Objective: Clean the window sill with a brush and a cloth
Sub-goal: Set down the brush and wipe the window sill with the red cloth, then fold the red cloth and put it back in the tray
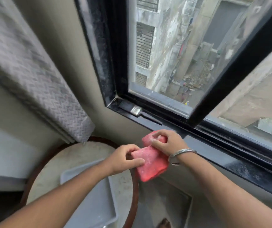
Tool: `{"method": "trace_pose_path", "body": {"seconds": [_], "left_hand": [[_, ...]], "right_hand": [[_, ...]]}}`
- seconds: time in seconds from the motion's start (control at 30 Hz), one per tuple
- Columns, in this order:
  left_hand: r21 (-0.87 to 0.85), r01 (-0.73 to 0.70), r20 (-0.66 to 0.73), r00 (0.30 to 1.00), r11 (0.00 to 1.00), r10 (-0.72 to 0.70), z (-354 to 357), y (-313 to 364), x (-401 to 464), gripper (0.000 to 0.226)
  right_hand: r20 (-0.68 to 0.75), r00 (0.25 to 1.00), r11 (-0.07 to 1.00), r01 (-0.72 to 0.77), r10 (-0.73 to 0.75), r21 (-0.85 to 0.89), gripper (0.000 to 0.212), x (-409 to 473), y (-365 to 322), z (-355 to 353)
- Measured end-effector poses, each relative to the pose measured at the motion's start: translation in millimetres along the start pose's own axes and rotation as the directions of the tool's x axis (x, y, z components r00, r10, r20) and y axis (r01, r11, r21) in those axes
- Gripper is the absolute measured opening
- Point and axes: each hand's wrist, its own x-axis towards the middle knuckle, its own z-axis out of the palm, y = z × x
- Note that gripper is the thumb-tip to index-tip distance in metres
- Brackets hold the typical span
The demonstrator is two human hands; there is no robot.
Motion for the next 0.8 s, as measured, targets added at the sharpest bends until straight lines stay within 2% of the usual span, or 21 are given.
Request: {"method": "trace_pose_path", "body": {"seconds": [0.07, 0.13, 0.2, 0.27, 0.33, 0.4, 0.5, 0.57, 0.6, 0.8], "left_hand": [[-0.121, 0.063, -0.048, 0.996, 0.991, -0.070, -15.3, -12.9, -22.5, 0.030], [-0.195, 0.118, -0.139, 0.979, 0.974, -0.146, -38.6, -26.5, -47.4, 0.015], [-0.333, 0.160, -0.234, 0.941, 0.929, -0.246, -63.1, -42.4, -70.8, 0.011], [-0.470, 0.199, -0.283, 0.889, 0.860, -0.360, -87.6, -62.3, -96.8, 0.018], [-0.546, 0.216, -0.324, 0.837, 0.810, -0.441, -101.8, -85.1, -117.5, 0.023], [-0.621, 0.207, -0.388, 0.756, 0.756, -0.526, -107.4, -114.0, -136.4, 0.024], [-0.667, 0.233, -0.468, 0.608, 0.707, -0.642, -108.4, -163.6, -159.5, 0.021], [-0.663, 0.272, -0.508, 0.520, 0.697, -0.686, -109.2, -199.9, -171.5, 0.018], [-0.652, 0.298, -0.518, 0.498, 0.697, -0.696, -109.0, -217.6, -174.8, 0.016], [-0.462, 0.531, -0.588, 0.417, 0.711, -0.693, -99.9, -295.1, -161.0, 0.019]], "right_hand": [[0.131, 0.991, 0.999, -0.022, 0.017, 0.039, 0.029, 7.6, -7.8, 18.0], [0.327, 0.945, 0.998, -0.048, 0.029, 0.050, 0.039, 13.7, -15.0, 38.2], [0.537, 0.843, 0.999, -0.003, 0.026, -0.044, 0.044, 20.6, -24.9, 60.6], [0.659, 0.752, 0.990, 0.087, 0.007, -0.110, 0.043, 30.3, -42.1, 96.7], [0.652, 0.758, 0.988, 0.112, -0.015, -0.108, 0.042, 41.6, -55.8, 132.5], [0.630, 0.776, 0.997, 0.055, -0.008, -0.055, 0.042, 52.3, -64.9, 170.4], [0.559, 0.823, 0.984, -0.165, 0.098, 0.072, 0.034, 63.3, -59.3, 223.0], [0.547, 0.806, 0.903, -0.384, 0.227, 0.191, 0.030, 67.8, -48.0, 260.3], [0.543, 0.793, 0.867, -0.450, 0.276, 0.216, 0.031, 70.4, -41.8, 278.7], [0.426, 0.833, 0.887, -0.444, 0.354, 0.130, 0.032, 87.9, -5.5, 363.4]]}}
